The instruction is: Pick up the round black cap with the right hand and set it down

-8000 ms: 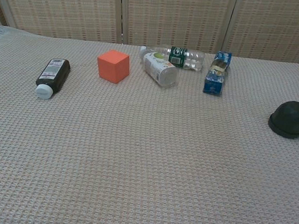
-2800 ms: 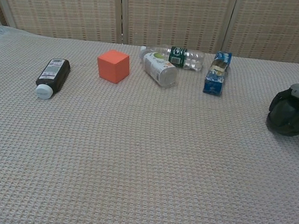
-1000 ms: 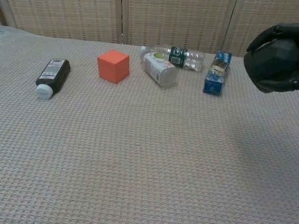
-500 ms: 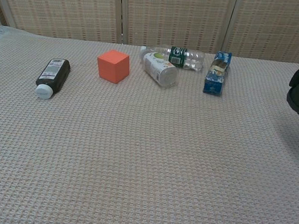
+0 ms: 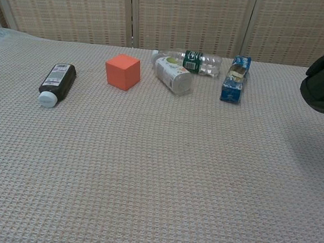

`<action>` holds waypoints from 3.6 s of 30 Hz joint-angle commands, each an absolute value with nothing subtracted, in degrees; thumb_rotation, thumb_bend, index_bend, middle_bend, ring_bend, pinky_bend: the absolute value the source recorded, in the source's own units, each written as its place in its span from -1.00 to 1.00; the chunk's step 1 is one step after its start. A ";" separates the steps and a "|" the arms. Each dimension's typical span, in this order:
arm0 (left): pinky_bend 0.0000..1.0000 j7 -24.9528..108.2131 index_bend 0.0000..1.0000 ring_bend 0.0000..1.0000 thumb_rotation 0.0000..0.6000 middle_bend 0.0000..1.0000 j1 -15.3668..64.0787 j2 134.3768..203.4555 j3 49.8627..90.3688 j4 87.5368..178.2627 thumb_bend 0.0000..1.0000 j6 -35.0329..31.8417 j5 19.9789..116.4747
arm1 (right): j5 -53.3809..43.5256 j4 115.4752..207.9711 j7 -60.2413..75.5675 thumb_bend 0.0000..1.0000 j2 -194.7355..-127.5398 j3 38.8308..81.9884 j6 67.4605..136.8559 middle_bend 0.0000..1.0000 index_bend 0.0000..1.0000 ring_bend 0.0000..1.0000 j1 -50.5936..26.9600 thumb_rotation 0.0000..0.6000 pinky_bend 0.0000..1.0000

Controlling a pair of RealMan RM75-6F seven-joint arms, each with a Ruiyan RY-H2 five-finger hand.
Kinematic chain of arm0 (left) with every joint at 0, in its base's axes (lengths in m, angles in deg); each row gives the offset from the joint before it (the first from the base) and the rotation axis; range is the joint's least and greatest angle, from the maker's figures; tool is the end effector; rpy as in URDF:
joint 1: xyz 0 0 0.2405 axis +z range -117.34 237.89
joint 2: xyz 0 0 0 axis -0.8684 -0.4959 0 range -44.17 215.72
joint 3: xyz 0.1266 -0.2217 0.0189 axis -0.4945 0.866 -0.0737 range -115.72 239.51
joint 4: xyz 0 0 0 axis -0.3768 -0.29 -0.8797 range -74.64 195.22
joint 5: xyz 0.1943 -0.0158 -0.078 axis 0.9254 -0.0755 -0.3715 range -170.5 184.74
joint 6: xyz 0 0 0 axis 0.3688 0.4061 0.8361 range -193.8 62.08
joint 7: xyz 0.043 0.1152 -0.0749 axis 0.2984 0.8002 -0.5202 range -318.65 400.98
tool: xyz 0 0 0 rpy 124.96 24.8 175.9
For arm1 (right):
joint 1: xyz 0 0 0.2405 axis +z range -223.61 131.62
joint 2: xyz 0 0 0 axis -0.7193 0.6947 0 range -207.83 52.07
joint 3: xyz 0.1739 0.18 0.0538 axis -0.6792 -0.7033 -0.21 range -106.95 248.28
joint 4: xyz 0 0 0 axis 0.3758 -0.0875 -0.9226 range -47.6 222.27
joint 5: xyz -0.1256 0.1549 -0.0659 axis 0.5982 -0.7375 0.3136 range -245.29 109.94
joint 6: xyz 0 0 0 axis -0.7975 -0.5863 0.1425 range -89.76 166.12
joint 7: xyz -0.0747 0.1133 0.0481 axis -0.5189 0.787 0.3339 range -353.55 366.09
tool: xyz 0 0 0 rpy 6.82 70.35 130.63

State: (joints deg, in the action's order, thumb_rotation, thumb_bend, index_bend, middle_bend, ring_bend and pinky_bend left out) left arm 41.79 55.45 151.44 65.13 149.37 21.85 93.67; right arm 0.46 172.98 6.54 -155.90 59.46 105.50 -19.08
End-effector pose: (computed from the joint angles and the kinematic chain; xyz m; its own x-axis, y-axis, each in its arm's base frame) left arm -0.3155 0.1827 0.1622 0.4313 -0.0523 0.9007 0.9015 -0.0147 -0.4325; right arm -0.2491 -0.3191 0.0809 0.1905 -0.0922 0.9774 -0.9802 -0.0718 0.1843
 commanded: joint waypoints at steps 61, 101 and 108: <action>-0.38 42.22 -0.22 -0.86 1.00 -0.86 55.40 151.23 65.05 149.83 -0.05 21.39 93.39 | -13.89 172.77 -13.64 -0.19 -157.70 59.21 99.17 0.34 0.63 0.47 -18.27 1.00 0.98; -0.38 42.22 -0.22 -0.86 1.00 -0.86 55.36 151.10 65.00 149.97 -0.05 21.21 93.37 | -14.85 158.60 -16.60 -0.24 -165.80 61.35 93.41 -0.20 -0.01 -0.29 -16.35 1.00 0.41; -0.38 42.27 -0.21 -0.86 1.00 -0.86 55.35 151.13 65.01 149.92 -0.05 21.13 93.29 | -18.99 161.55 -19.79 -0.30 -163.23 62.15 89.41 -0.59 -0.52 -0.75 -15.46 1.00 0.09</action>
